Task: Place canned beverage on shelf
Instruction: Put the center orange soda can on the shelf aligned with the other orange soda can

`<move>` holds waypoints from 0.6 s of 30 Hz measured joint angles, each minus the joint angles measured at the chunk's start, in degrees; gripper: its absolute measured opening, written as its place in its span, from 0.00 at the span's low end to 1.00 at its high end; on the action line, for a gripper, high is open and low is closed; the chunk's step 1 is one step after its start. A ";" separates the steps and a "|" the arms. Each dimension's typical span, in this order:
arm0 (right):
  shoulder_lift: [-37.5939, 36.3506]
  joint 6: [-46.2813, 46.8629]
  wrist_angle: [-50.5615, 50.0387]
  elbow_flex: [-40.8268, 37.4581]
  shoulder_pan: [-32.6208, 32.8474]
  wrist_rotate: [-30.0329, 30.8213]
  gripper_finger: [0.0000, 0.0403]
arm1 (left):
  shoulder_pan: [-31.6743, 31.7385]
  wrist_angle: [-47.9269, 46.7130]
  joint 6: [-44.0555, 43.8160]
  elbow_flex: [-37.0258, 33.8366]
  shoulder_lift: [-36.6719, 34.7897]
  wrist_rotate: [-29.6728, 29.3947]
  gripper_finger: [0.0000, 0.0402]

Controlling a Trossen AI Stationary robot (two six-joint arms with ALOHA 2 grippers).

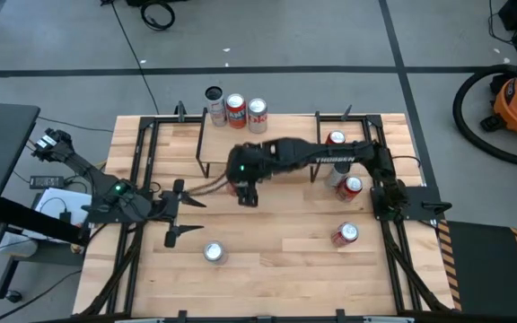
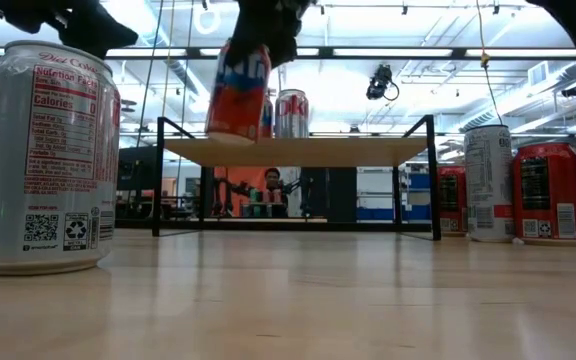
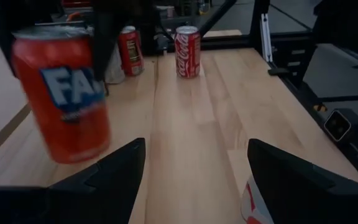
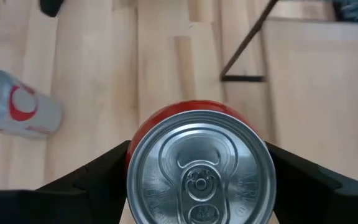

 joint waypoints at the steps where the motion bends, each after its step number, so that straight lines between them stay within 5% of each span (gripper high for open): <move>1: 0.00 -1.06 -0.04 0.80 -0.70 -0.81 0.79 | 0.00 -1.04 -0.22 0.00 -0.85 0.00 0.73; 18: 0.00 -15.03 0.75 11.37 -8.40 -8.37 0.79 | 3.99 -3.25 1.70 0.00 -3.99 -2.56 0.73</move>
